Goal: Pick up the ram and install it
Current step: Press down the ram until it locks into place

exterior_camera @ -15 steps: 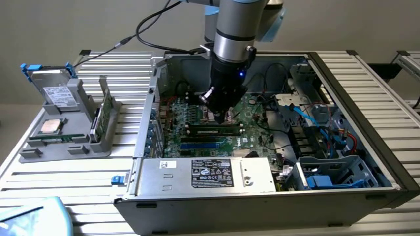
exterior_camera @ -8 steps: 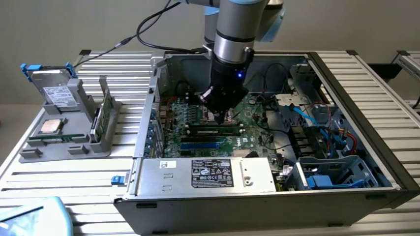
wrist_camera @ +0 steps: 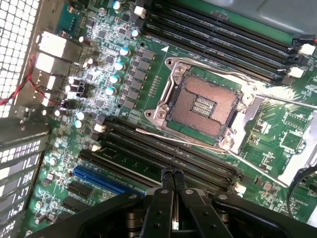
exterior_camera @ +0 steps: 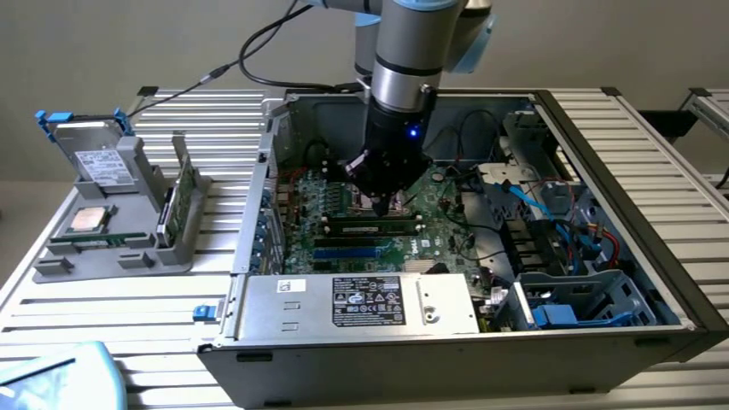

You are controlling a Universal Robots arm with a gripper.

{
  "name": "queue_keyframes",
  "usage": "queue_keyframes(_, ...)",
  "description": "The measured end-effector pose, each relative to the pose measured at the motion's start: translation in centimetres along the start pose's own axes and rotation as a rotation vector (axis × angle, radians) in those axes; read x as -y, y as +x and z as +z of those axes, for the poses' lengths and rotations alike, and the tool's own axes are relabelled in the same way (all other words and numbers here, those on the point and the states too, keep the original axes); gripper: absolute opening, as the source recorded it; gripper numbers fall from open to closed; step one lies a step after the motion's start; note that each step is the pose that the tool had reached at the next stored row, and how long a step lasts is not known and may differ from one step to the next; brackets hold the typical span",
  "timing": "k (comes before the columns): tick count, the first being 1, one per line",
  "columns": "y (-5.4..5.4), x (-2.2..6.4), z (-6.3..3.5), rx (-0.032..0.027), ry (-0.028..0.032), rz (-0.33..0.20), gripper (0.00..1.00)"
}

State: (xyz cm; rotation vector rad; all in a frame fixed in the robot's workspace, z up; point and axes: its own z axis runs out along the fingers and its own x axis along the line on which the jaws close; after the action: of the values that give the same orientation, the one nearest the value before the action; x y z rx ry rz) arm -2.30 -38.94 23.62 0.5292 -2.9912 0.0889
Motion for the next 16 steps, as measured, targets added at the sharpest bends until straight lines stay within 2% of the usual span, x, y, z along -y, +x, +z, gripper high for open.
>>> queue_keyframes(6, -0.02, -0.01, 0.17, 0.0011, -0.0035, 0.074, 0.1)
queue_keyframes(11, -0.02, -0.01, 0.17, 0.0017, -0.0091, 0.133, 0.1)
queue_keyframes(16, 0.05, -0.03, 0.17, 0.0004, -0.0124, 0.165, 0.1)
